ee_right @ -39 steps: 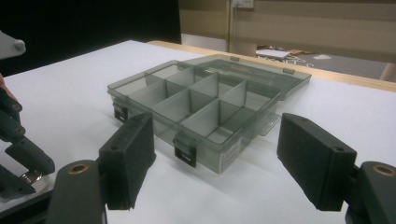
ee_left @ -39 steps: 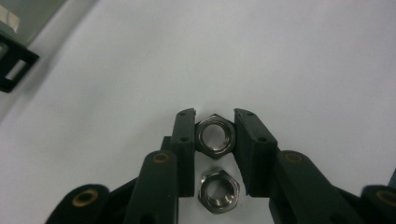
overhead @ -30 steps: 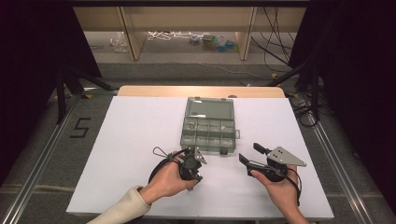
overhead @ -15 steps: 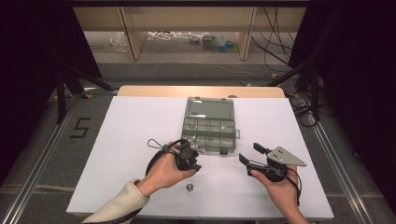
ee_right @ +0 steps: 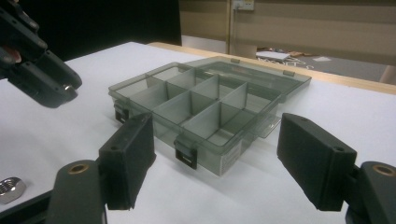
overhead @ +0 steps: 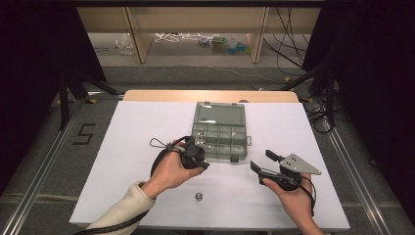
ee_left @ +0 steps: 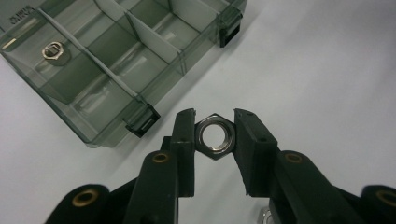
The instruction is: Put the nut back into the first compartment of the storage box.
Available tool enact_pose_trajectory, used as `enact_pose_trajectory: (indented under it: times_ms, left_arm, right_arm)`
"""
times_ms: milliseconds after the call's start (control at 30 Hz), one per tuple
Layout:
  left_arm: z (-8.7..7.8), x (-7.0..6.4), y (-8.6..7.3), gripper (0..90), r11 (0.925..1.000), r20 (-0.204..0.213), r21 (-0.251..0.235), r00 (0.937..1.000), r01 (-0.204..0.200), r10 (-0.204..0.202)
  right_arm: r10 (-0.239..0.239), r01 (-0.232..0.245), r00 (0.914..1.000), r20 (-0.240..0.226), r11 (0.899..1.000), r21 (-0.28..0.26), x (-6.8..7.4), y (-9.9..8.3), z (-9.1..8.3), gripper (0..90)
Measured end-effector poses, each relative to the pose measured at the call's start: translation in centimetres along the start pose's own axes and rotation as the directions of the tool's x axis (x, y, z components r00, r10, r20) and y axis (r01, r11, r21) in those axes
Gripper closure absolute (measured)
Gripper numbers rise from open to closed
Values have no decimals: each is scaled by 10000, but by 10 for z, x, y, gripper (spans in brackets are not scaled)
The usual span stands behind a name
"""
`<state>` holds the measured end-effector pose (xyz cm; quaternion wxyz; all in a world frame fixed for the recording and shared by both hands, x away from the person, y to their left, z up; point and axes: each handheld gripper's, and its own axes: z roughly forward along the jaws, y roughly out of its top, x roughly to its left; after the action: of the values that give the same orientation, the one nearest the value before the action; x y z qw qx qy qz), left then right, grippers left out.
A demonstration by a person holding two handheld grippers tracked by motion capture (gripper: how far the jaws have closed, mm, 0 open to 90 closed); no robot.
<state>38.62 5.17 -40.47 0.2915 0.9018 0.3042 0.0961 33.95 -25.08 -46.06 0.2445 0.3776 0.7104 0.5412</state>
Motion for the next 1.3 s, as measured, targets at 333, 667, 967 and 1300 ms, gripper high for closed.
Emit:
enact_pose_trajectory:
  times_ms: [333, 667, 967, 1300]
  left_arm:
    - [-4, 0, 4, 704, 9858, -362, -345, 9855, 1643, -1655]
    - [-2, 24, 14, 704, 9989, -605, -438, 9980, 149, -175]
    - [2, 36, 19, 704, 9983, -833, -472, 9958, 351, -390]
    - [6, 40, 26, 704, 9876, -1102, -781, 9834, 1363, -1445]
  right_arm:
    - [-72, 69, 9999, -110, 9996, -276, 1, 0, 2, 278]
    - [-63, 62, 9999, -85, 9998, -162, 1, 0, 0, 277]
    - [-80, 79, 9999, -85, 9999, -130, 1, 0, 0, 277]
    - [-79, 78, 9999, -67, 9998, -160, 1, 0, 0, 277]
